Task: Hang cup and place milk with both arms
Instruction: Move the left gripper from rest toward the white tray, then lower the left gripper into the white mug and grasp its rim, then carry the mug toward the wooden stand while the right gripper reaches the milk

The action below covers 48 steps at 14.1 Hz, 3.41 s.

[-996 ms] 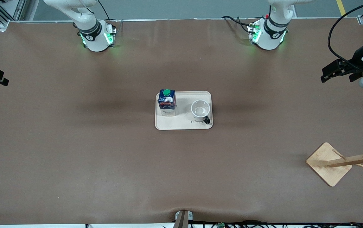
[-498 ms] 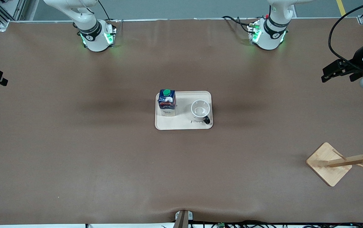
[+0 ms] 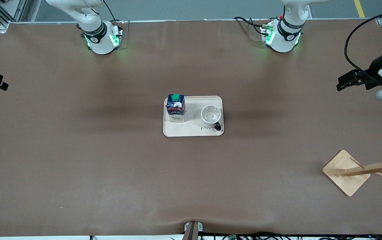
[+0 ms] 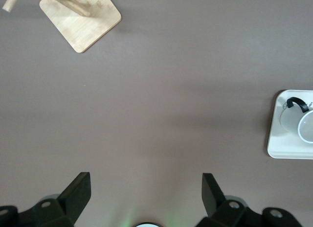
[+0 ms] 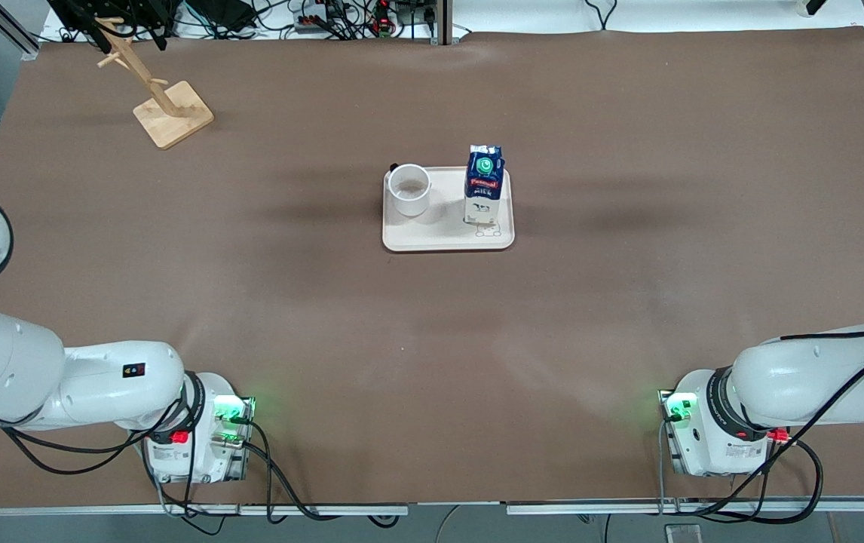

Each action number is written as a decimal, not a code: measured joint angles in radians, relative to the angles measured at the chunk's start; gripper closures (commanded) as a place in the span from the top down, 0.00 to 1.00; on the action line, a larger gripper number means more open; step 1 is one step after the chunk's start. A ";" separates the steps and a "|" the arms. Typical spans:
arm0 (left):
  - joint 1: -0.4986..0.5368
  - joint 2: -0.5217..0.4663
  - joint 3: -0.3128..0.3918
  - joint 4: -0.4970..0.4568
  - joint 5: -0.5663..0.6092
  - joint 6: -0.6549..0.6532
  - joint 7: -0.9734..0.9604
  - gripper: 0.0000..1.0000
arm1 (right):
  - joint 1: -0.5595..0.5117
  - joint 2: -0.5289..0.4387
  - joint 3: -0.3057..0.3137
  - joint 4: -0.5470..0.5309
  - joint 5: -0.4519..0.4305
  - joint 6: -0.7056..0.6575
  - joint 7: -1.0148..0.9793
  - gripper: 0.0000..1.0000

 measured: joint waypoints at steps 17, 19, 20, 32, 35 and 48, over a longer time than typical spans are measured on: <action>-0.061 0.132 -0.279 -0.167 -0.048 0.277 -0.539 1.00 | -0.004 0.000 0.000 -0.001 0.000 0.000 0.000 1.00; -0.127 0.139 -0.286 -0.259 -0.048 0.406 -0.653 1.00 | -0.004 0.001 0.000 -0.001 0.000 0.000 0.000 1.00; -0.160 0.145 -0.287 -0.300 -0.048 0.461 -0.712 1.00 | -0.004 0.001 0.000 -0.001 0.000 0.000 0.000 1.00; -0.355 0.380 -0.287 -0.385 -0.048 0.853 -1.057 0.78 | -0.004 0.038 0.003 -0.004 0.000 0.117 0.000 1.00; -0.370 0.438 -0.286 -0.384 -0.024 0.919 -1.087 0.66 | -0.002 0.048 0.012 -0.004 0.000 0.120 0.000 1.00; -0.388 0.498 -0.279 -0.327 0.049 0.968 -1.140 0.00 | 0.001 0.106 0.017 -0.052 0.167 0.112 0.000 1.00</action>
